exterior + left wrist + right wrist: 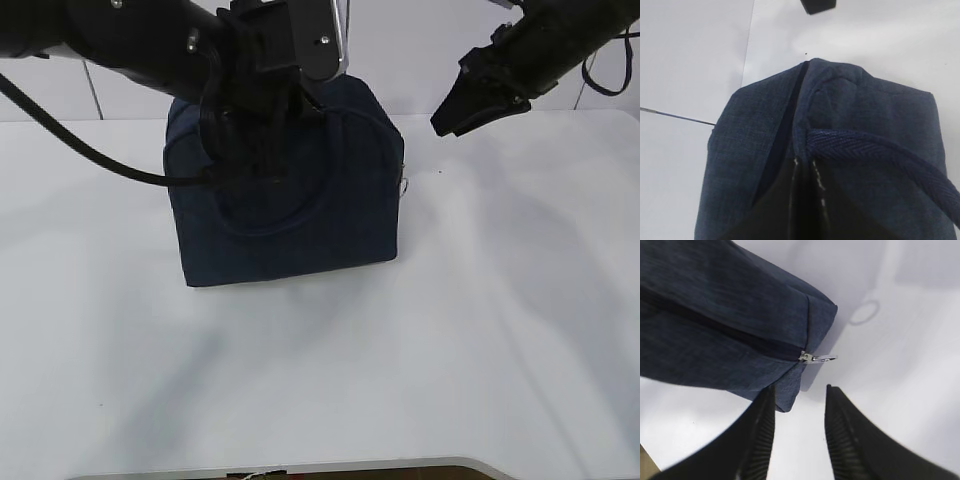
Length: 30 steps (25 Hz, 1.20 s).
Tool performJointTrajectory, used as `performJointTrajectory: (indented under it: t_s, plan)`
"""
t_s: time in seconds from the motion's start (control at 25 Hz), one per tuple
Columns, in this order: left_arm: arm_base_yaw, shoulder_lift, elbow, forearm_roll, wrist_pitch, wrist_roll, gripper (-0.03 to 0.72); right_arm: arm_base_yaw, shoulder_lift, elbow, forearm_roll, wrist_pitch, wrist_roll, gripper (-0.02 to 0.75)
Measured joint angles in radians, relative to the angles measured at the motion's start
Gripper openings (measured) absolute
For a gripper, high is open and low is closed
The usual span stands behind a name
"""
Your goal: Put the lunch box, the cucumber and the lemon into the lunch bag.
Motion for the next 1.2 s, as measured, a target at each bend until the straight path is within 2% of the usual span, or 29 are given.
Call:
performJointTrajectory:
  t_s: [0.16,0.4,0.76,0.88,1.08,1.2]
  plan:
    - [0.000,0.000,0.000,0.000,0.000,0.000,-0.006,0.000,-0.033,0.000,0.006,0.001,-0.007,0.284]
    - [0.000,0.015,0.000,0.004,-0.004,0.000,-0.006,0.000,-0.070,0.000,0.175,0.002,-0.070,0.284]
    - [0.000,0.031,0.000,0.001,-0.012,0.000,0.001,0.006,-0.141,0.000,0.183,0.003,-0.104,0.284]
    - [0.000,0.031,0.000,0.001,0.024,0.000,0.082,0.006,-0.161,0.000,0.183,0.003,-0.108,0.284]
    - [0.000,0.022,0.000,0.001,0.104,0.000,0.344,0.006,-0.193,0.000,0.159,0.003,-0.114,0.284]
    - [0.000,-0.014,0.000,0.001,0.135,0.000,0.405,0.006,-0.202,0.000,0.142,0.005,-0.116,0.284]
